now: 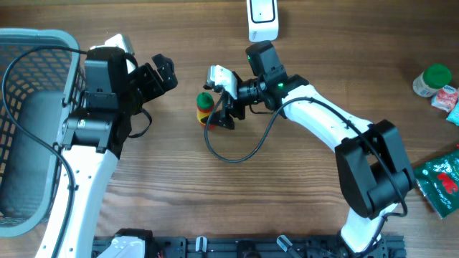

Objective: Scan the item barcode
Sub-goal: 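Move the right gripper to the red sauce bottle and grasp it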

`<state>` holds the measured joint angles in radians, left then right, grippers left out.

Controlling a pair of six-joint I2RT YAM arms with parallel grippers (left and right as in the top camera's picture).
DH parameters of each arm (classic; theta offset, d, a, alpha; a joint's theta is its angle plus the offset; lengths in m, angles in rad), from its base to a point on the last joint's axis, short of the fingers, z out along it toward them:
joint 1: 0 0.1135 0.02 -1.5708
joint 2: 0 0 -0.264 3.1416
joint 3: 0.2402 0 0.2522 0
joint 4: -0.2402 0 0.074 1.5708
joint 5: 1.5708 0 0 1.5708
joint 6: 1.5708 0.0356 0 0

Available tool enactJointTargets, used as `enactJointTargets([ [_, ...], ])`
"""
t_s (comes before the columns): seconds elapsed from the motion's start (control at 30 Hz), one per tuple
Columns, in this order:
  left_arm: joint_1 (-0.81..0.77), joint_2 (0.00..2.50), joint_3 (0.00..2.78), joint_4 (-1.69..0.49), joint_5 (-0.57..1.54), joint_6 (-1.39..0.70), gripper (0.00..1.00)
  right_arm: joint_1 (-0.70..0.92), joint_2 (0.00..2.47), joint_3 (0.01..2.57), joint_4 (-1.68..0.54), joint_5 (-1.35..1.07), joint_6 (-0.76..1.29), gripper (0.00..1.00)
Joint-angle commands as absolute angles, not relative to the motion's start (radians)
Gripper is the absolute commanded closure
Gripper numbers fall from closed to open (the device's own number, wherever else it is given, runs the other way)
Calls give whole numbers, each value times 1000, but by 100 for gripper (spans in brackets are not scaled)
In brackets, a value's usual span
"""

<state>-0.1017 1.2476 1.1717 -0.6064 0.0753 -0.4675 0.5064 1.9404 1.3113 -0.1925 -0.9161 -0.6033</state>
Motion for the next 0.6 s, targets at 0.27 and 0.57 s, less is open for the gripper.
enactJointTargets([
  [0.27,-96,1251,1174,-604,65,-448,0,521,2069,1313,-7,-1014,-467,27],
  [0.57,-96,1251,1174,-604,65,-449,0,511,2070,1313,2,-1011,-378,64],
])
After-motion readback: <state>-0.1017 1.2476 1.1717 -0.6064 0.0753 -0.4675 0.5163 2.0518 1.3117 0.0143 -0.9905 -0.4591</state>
